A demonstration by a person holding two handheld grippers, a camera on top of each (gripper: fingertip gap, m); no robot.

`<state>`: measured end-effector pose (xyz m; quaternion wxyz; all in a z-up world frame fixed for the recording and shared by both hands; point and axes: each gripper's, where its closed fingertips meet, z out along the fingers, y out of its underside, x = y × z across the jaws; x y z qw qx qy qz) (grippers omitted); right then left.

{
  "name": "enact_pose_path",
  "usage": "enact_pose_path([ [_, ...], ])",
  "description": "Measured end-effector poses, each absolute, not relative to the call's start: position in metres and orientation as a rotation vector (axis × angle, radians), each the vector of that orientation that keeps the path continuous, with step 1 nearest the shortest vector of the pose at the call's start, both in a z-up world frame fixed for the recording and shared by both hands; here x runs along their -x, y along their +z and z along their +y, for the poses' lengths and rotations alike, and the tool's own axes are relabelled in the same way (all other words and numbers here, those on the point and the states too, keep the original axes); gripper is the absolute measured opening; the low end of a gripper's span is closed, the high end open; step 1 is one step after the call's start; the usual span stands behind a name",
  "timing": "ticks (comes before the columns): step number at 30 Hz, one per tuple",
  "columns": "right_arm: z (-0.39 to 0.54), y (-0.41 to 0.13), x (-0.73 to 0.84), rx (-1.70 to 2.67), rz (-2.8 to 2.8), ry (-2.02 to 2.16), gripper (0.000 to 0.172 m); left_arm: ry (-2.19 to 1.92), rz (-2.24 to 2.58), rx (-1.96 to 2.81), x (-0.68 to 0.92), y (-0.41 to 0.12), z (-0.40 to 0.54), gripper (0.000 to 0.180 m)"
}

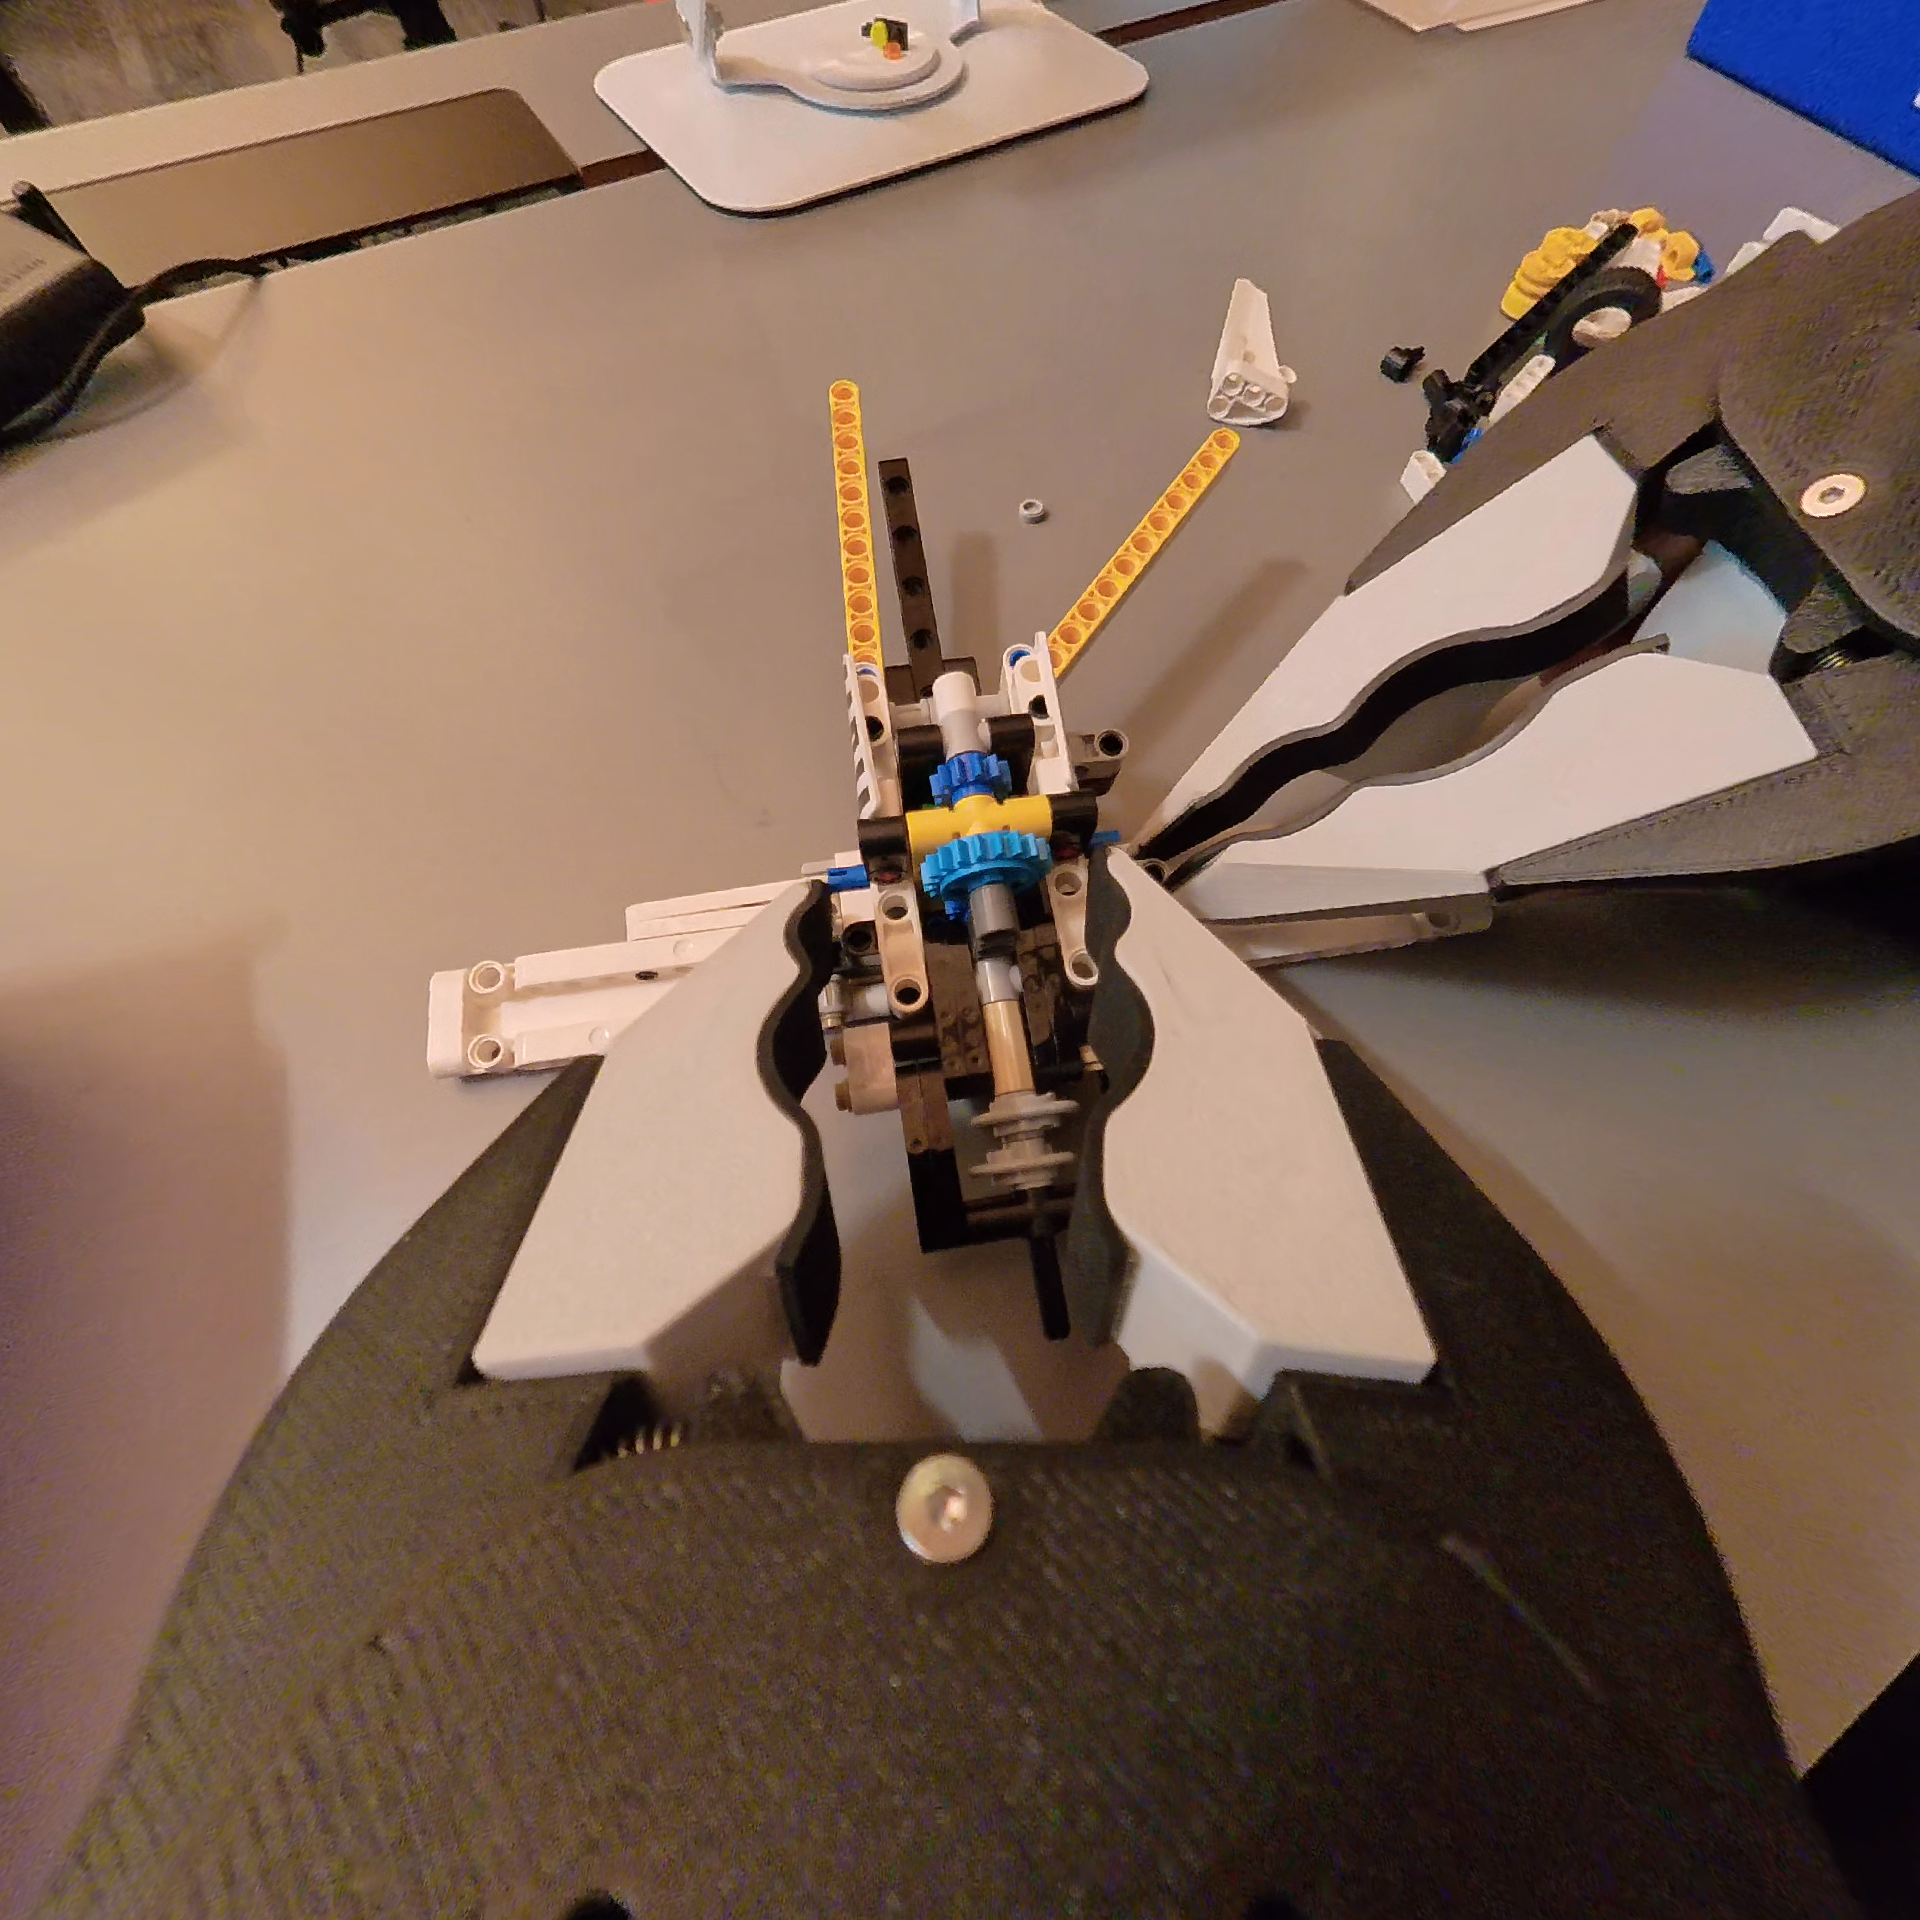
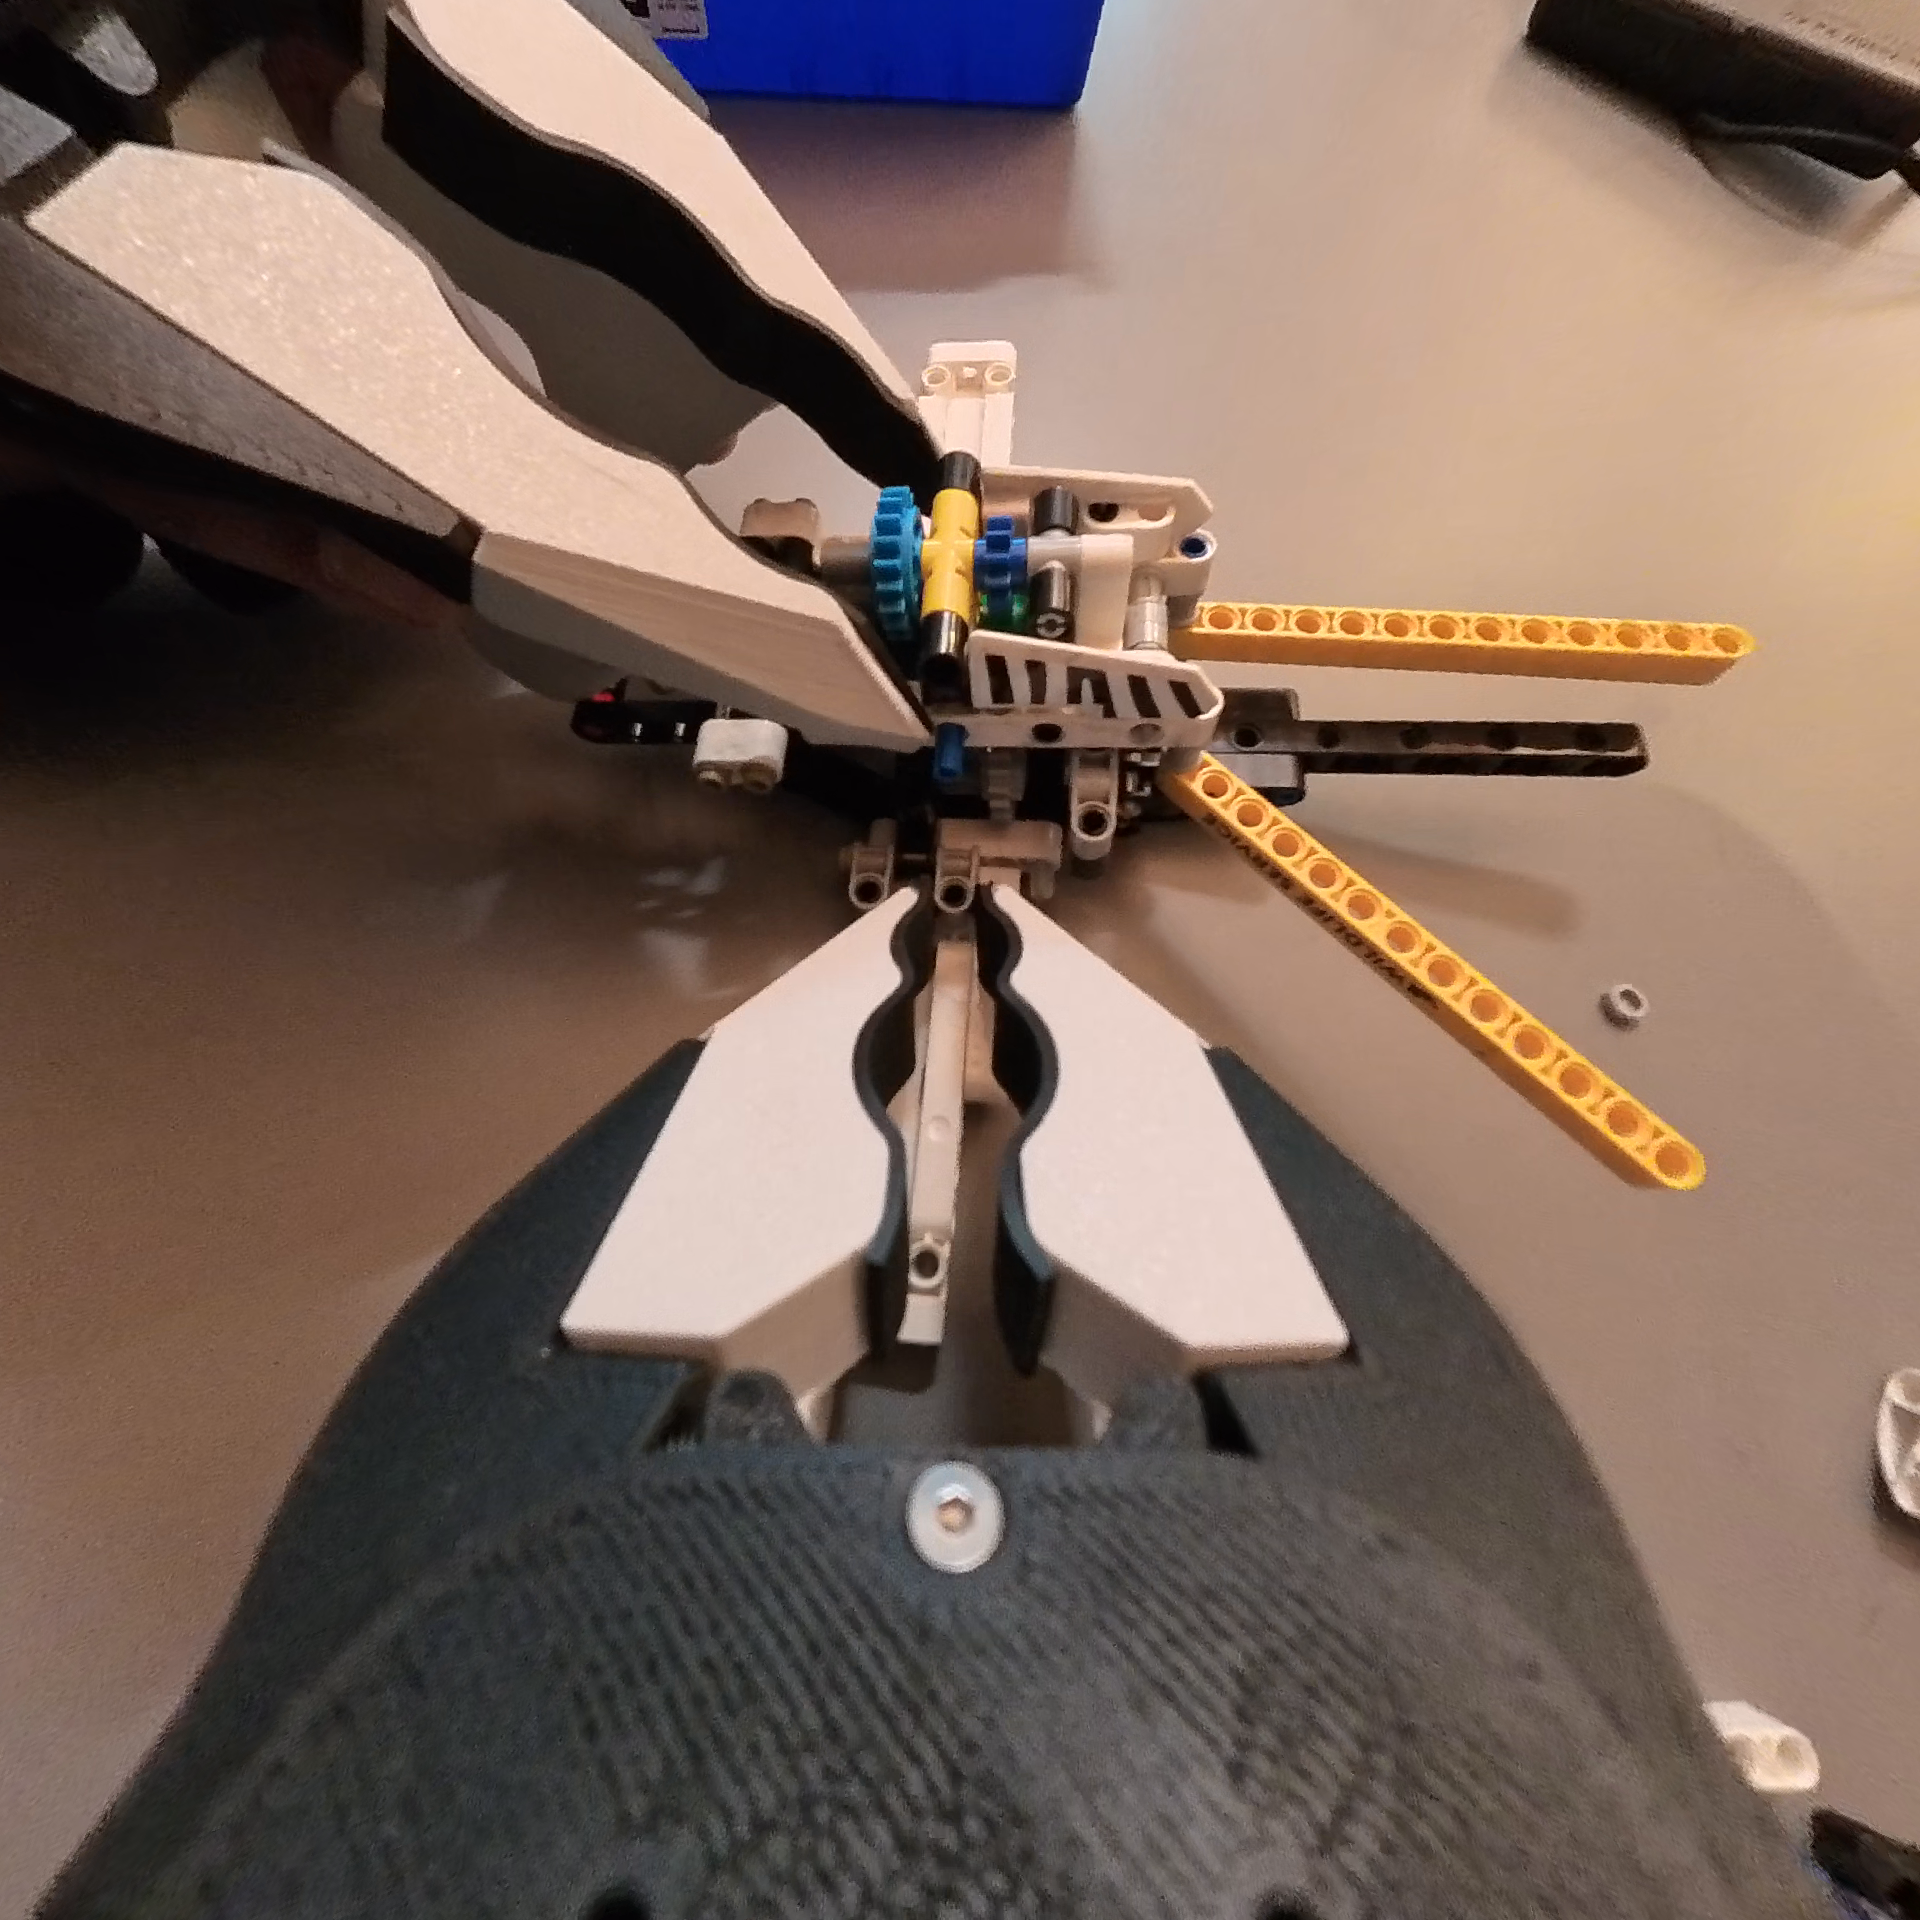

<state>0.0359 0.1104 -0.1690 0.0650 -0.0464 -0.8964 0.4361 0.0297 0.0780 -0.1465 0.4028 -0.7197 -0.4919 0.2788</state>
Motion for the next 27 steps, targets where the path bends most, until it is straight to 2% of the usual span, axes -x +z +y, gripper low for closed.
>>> enact_pose_path([
  [7,0.119,-0.168,-0.036,0.194,-2.692,1.324,0.018,0.714,-1.256,1.804,-0.028,-0.146,0.077,0.049],
  [12,0.119,-0.156,-0.048,0.089,-2.583,1.372,0.007,0.726,-1.263,1.800,-0.027,-0.146,0.077,0.048],
  [16,0.119,-0.170,-0.051,0.114,-2.656,1.275,0.011,0.750,-1.268,1.795,-0.027,-0.145,0.076,0.048],
  [19,0.116,-0.172,-0.051,0.116,-2.686,1.268,0.000,0.748,-1.274,1.794,-0.028,-0.145,0.076,0.048],
  [27,0.115,-0.174,-0.053,0.193,-2.872,1.123,0.000,0.718,-1.273,1.848,-0.031,-0.144,0.075,0.047],
])
